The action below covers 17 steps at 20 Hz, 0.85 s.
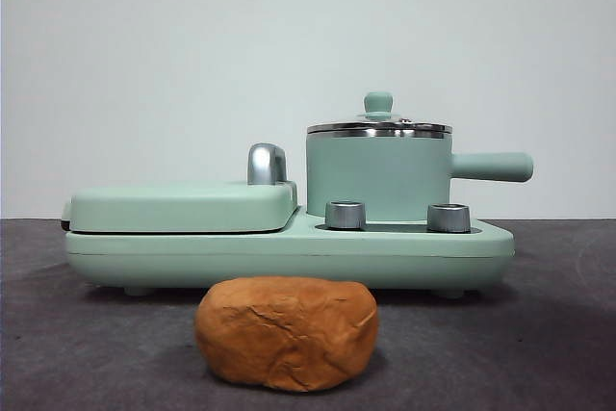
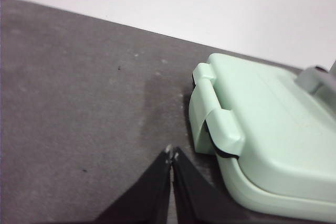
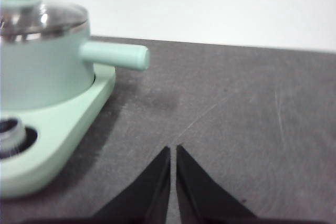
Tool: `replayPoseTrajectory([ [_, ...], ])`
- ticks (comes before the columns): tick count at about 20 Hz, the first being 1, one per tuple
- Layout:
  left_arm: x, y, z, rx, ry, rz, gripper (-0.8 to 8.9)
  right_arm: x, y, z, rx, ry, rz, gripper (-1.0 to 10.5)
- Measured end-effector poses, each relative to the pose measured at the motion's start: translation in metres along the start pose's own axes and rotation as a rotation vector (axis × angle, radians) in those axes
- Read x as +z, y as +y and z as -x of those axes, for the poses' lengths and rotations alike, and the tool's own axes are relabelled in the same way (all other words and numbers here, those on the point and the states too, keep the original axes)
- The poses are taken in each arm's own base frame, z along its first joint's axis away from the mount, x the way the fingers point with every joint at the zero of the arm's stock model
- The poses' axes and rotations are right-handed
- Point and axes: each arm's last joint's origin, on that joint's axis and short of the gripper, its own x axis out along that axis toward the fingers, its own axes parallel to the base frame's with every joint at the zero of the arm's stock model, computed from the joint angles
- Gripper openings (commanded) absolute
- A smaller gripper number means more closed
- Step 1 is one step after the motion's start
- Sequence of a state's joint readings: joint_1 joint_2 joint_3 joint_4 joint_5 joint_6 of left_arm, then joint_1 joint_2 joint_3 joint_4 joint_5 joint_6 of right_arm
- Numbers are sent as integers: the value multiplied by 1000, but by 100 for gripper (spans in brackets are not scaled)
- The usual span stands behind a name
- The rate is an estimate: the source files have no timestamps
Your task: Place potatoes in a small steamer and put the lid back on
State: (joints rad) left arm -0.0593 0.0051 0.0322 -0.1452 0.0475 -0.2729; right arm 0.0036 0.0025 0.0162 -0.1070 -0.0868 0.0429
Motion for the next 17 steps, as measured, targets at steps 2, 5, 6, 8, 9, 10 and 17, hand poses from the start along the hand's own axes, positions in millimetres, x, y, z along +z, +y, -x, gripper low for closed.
replayPoseTrajectory([
  [2,0,0,0,0,0,29,6,0,0,0,-12,-1,-106,16],
  [5,1,0,0,-4,-15,45,6,1,0,0,-10,-10,-202,16],
  [6,3,-1,0,-9,-31,53,6,2,0,0,-8,-20,-223,16],
  [8,8,-2,0,-26,-79,78,6,6,0,0,3,-58,-275,15],
  [9,10,-3,1,-32,-97,90,7,7,0,0,6,-73,-302,15],
  [10,12,-3,1,-37,-109,107,9,9,0,1,8,-79,-342,15],
  [17,52,-15,16,-37,-104,133,9,44,3,10,40,-100,-480,15],
])
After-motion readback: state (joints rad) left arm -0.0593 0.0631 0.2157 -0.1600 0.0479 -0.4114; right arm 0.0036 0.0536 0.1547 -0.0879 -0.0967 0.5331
